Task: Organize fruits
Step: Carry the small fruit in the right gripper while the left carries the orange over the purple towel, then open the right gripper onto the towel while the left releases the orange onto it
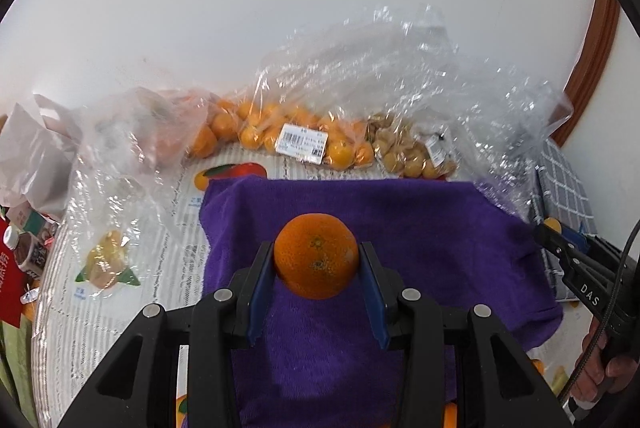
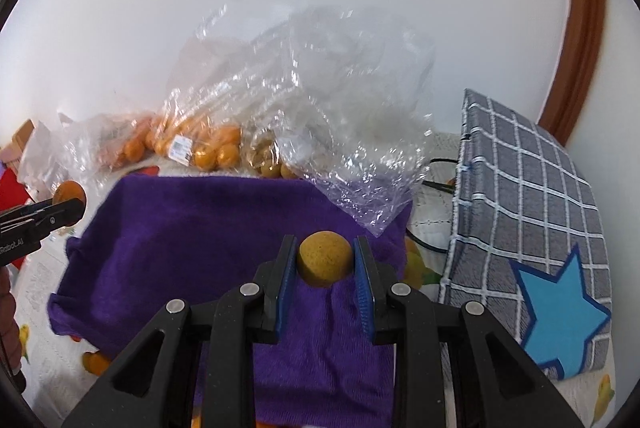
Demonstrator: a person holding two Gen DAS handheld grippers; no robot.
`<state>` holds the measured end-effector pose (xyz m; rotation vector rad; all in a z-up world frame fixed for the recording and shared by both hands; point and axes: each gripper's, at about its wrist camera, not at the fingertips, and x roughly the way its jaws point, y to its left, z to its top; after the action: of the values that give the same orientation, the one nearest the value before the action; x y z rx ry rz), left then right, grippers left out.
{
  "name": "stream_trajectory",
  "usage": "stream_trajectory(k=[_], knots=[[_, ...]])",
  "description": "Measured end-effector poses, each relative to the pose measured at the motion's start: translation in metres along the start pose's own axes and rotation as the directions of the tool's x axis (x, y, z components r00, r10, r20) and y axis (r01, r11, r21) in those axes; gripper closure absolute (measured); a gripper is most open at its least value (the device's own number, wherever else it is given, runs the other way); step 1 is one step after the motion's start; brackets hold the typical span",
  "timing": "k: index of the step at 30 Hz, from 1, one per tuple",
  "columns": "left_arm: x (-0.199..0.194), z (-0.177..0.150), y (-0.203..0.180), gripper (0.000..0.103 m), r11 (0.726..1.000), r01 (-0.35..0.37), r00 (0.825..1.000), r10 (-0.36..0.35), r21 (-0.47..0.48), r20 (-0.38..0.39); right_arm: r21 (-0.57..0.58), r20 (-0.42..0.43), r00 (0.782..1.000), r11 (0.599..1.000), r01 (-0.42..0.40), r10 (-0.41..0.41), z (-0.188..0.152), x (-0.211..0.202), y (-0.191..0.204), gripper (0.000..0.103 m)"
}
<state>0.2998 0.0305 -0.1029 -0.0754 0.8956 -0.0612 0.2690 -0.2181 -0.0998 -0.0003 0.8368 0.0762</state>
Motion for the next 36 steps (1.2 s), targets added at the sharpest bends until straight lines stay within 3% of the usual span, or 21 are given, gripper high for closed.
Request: stream_trajectory(k=[9, 26, 31, 33, 36], knots=[[0.038, -0.005, 0.001, 0.064, 1.0, 0.025, 0.997, -0.026, -0.011, -0.072, -0.022, -0.082, 0.996, 0.999, -0.024, 0.022, -0.008, 0.045, 0.005, 0.075], [0.067, -0.018, -0.003, 0.063, 0.999, 0.029, 0.987, -0.023, 0.038, -0.159, -0.045, -0.168, 0.986, 0.999, -0.019, 0.011, -0.021, 0.067, 0.001, 0.075], [0.066, -0.019, -0.002, 0.063, 0.999, 0.022, 0.986, -0.015, 0.041, -0.164, -0.053, -0.167, 0.986, 0.998, -0.032, 0.023, -0.02, 0.066, 0.006, 0.063], [0.062, -0.017, -0.002, 0.06, 0.999, 0.014, 0.988, -0.008, 0.039, -0.153, -0.055, -0.151, 0.988, 0.998, -0.038, 0.03, -0.017, 0.06, 0.008, 0.04], [0.046, -0.016, -0.002, 0.057, 1.0, 0.013, 0.991, -0.01, 0.023, -0.135, -0.062, -0.089, 0.995, 0.997, -0.047, 0.042, -0.011, 0.041, 0.013, 0.032]])
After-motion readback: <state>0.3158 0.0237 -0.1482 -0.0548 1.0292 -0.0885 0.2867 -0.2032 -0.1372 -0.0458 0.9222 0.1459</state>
